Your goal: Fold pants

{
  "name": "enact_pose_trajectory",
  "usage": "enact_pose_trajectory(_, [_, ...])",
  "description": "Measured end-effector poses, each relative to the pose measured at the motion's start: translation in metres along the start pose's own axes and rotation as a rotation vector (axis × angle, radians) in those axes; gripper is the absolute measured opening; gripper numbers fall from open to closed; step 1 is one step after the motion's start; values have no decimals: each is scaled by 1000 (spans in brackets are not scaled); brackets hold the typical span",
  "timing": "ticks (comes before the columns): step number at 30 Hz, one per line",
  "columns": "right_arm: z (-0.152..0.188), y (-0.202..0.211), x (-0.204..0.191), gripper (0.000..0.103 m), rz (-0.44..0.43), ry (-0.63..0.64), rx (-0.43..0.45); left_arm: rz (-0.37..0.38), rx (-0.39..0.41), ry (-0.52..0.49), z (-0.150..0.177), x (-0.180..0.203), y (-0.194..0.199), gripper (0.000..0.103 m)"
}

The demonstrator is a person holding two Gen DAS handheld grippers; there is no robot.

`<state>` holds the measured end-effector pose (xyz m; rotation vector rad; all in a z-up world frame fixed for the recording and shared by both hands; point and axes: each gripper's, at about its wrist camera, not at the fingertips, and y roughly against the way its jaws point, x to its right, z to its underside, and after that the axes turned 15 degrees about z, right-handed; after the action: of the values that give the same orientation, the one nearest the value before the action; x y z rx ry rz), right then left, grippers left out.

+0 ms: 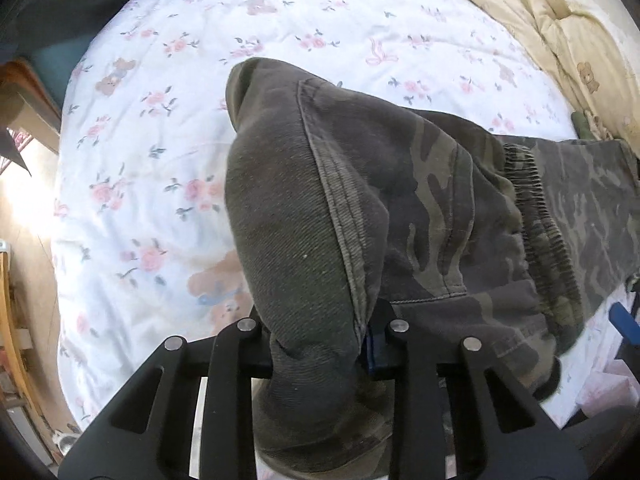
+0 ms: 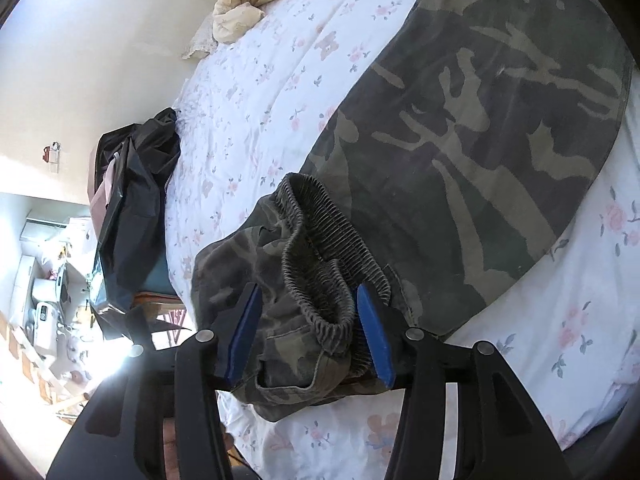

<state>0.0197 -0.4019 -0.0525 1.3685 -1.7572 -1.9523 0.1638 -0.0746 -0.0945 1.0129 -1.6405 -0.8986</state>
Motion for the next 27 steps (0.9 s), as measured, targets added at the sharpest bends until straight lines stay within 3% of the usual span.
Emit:
enact_pose_trajectory(5, [2,6,0,54,-18,-4,6,34,0,-16,12,-21,50,23])
enact_pose_trajectory(8, [3,6,-1,54,-23,2,8,11,12,-5,18,-32,67,23])
enact_pose_trajectory(15, [9,0,-6,55,-24,16,-10,-47,17,80,44,-96,115,23])
enact_pose_trajectory(20, [18,-8,-13,55,-25,28,-48,-102,-34,66,65,-118,128,23])
enact_pose_trajectory(23, [22,-11,-18,55,-23,51,-63,-115,-41,115,74,-154,143,23])
enact_pose_trajectory(27, [31,-13,-26,55,4,119,-66,-141,-62,137,82,-168,130,25])
